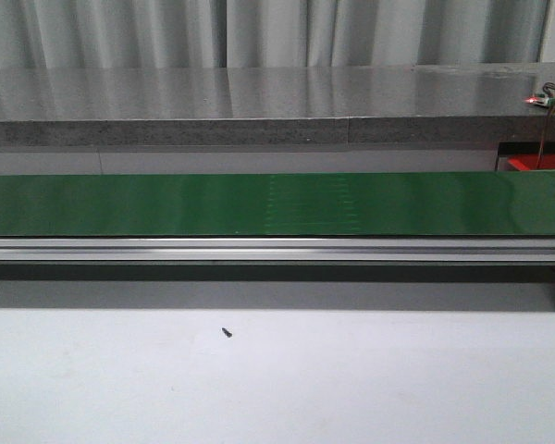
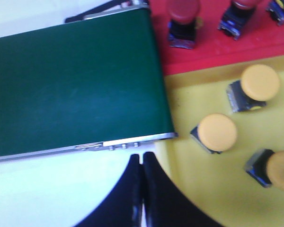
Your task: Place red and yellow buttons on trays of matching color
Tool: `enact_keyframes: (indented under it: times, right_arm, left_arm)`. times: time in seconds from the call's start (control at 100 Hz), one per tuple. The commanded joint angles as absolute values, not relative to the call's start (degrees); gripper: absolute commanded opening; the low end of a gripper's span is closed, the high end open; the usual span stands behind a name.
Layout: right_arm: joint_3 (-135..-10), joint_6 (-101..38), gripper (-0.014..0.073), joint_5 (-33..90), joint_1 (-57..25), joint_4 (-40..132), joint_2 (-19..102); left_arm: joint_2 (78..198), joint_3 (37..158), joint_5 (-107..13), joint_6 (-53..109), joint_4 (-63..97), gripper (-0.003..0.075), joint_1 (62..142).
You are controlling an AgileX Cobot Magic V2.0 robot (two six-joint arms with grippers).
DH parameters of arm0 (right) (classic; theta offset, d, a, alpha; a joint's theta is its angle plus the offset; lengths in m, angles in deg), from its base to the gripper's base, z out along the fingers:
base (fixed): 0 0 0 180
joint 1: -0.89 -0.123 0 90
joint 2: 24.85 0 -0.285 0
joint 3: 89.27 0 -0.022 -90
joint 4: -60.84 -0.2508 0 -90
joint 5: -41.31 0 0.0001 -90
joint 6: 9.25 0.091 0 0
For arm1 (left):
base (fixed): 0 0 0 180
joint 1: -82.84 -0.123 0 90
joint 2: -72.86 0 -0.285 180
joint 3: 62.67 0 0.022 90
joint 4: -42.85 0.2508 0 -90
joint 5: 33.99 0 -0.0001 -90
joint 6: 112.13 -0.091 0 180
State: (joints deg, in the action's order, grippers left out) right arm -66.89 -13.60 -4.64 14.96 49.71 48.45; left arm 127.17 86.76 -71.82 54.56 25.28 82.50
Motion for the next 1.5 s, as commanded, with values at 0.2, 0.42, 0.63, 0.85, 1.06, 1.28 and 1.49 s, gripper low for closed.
enact_keyframes:
  times: [0.2, 0.42, 0.63, 0.85, 1.06, 1.28, 1.49]
  right_arm:
    - [-68.33, -14.49, -0.0066, -2.14, 5.31, 51.20, 40.50]
    - [-64.19, -14.52, -0.0066, 2.30, 1.82, 53.47, 34.37]
    - [-59.21, -14.52, -0.0066, 5.69, 1.10, 54.07, 27.37]
    - [-52.29, -14.52, -0.0066, 8.88, 1.10, 54.08, 18.34]
    - [-47.59, -14.52, -0.0066, 9.01, 1.10, 54.18, 12.48]
    - [-47.03, -14.52, -0.0066, 8.66, 1.10, 54.18, 11.90]
    - [-47.03, -14.52, -0.0066, 8.14, 1.10, 54.18, 11.90]
  left_arm:
    - [126.57, 88.24, -67.55, 54.98, 23.86, -0.0020, 82.84]
    - [126.57, 88.24, -66.68, 55.30, 23.86, -0.0020, 82.84]
    - [125.64, 88.24, -65.66, 55.45, 24.11, -0.0020, 82.77]
    - [122.58, 88.24, -64.01, 55.45, 24.72, -0.0020, 78.88]
    - [122.30, 88.24, -65.89, 55.45, 25.08, -0.0020, 70.04]
    - [123.87, 88.36, -64.60, 55.45, 26.60, -0.0020, 67.28]
    - [129.35, 93.39, -65.15, 55.45, 26.98, -0.0020, 64.61]
